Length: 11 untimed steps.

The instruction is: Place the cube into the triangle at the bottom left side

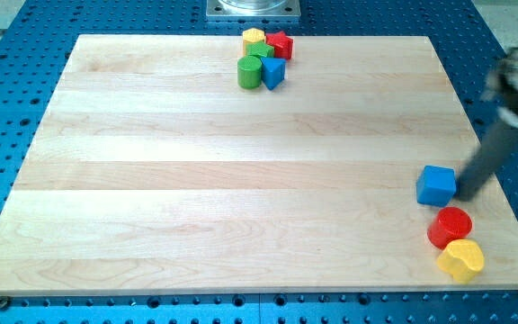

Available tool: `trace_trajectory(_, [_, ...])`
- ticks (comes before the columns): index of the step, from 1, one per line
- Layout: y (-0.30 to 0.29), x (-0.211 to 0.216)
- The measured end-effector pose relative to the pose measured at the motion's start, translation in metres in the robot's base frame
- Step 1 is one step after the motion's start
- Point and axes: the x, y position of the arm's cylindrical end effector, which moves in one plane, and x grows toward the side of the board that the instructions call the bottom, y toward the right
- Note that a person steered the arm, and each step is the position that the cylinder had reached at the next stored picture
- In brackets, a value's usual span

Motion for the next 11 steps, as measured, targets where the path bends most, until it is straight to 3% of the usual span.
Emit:
trace_trajectory(1, [-0.102,-0.015])
trace_trajectory(2, [-0.028,0.000])
trace_trajectory(3, [-0.097,0.033])
trace_trajectory(4, [-0.162,-0.023])
trace_trajectory(5, [-0.159,-0.019])
trace_trajectory(6, [-0.182,0.013])
trace_trajectory(7, [-0.204,-0.075])
trace_trajectory(8, [-0.182,-0.088])
trace_trajectory(9, [-0.220,-0.060])
trace_trajectory(10, [-0.233,-0.090])
trace_trajectory(11, [-0.210,-0.158])
